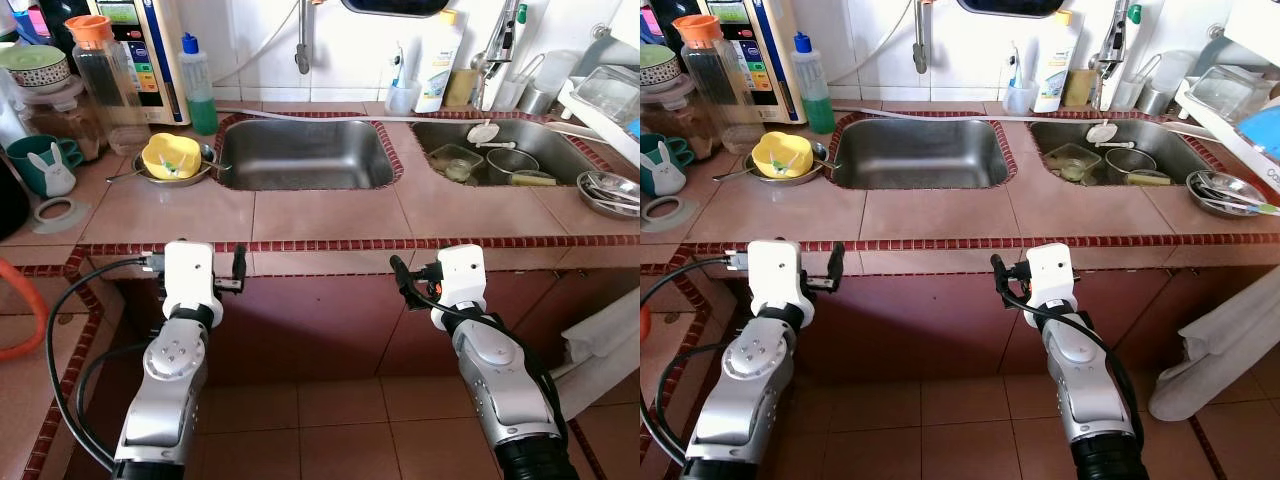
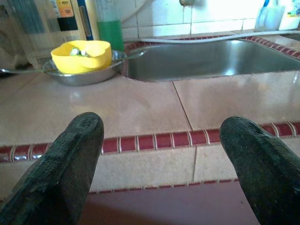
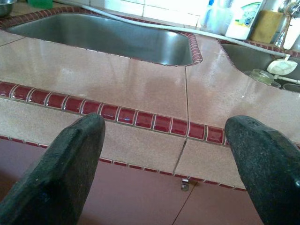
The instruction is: Kitchen organization
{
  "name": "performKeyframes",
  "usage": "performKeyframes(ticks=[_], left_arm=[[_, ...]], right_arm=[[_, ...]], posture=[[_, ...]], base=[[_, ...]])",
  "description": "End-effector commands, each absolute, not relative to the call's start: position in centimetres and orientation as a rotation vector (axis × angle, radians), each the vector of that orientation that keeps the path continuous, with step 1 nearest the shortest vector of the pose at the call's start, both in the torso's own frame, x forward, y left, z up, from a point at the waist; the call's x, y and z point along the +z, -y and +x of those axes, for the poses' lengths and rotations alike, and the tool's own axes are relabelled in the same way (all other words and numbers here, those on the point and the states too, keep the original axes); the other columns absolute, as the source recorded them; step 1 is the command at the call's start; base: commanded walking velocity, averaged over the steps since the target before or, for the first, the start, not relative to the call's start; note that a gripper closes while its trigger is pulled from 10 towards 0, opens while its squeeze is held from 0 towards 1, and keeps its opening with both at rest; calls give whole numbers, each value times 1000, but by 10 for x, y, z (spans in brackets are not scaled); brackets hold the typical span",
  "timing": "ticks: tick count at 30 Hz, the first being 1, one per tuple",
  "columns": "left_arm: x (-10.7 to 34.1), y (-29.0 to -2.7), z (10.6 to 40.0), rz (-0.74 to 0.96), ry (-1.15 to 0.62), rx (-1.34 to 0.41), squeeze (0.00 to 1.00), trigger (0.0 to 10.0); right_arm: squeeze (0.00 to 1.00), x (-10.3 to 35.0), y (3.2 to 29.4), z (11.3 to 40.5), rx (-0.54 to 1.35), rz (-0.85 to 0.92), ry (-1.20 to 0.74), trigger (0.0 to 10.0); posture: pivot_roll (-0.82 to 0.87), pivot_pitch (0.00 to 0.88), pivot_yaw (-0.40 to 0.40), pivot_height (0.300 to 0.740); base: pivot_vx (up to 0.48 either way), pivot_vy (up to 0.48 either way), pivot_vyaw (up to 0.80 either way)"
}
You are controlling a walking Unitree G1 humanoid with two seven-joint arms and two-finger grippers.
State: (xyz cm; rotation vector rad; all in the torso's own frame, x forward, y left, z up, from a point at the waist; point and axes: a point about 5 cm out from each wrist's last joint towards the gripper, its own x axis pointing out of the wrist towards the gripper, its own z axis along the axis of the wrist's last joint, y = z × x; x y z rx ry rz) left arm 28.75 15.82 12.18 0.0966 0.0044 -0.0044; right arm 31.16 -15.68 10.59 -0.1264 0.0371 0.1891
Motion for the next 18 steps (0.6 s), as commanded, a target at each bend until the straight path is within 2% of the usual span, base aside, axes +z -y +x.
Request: performKeyframes(ticks=[1,10,18], left_arm=[[128,-157,285,93,16,-5,0,10000],[126,-157,279,74,6,-16,0,10000],[128,-153,279,70,6,-40,0,10000]], right_arm=[[0,111,157,313,186,-134,-19,10000],[0,109,152,308,204,-133,-23,10000],[0,110,152,306,198,-132,-22,10000]], posture=[[89,0,-17,740],[83,0,-8,740],[71,0,3,740]], base=[[0,0,0],[0,0,0],[275,0,0]])
